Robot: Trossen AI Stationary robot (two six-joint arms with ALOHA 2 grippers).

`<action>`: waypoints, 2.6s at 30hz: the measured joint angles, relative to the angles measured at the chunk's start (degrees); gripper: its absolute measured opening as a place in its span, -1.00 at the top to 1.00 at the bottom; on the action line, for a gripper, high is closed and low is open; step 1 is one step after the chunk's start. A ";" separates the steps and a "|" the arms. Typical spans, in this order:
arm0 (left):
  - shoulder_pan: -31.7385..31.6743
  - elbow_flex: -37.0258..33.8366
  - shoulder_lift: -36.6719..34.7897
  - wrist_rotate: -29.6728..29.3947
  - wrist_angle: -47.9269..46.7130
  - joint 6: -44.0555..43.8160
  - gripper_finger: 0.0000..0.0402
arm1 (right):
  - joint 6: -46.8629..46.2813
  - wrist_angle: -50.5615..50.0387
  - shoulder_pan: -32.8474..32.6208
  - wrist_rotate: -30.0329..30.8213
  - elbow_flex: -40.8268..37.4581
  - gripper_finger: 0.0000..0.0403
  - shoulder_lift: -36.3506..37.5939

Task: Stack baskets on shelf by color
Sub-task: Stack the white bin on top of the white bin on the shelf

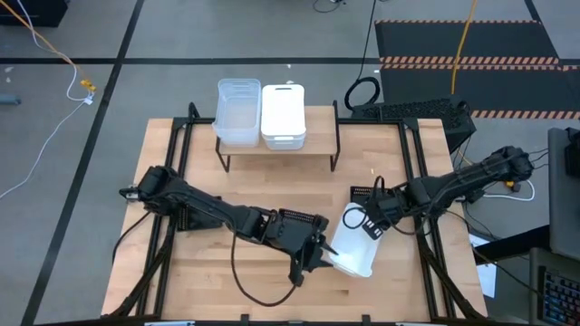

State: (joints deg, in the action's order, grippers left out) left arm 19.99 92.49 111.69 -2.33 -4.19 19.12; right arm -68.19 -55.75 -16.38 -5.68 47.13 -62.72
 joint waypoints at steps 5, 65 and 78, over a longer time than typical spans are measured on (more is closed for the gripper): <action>-0.28 -0.07 1.34 0.69 -2.80 -3.16 0.27 | 0.40 1.12 0.44 3.28 0.00 1.00 -0.51; 5.32 -0.15 10.67 -12.62 5.32 -13.68 0.24 | -8.08 6.58 -13.32 21.82 0.17 0.98 -16.52; 3.40 -0.07 15.56 -5.14 -2.96 -14.90 -0.19 | -7.70 7.59 -12.03 22.12 0.13 0.98 -16.64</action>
State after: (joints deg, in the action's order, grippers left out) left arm 23.39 92.42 127.26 -7.47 -7.15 4.22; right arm -75.90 -48.16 -28.40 16.44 47.27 -79.36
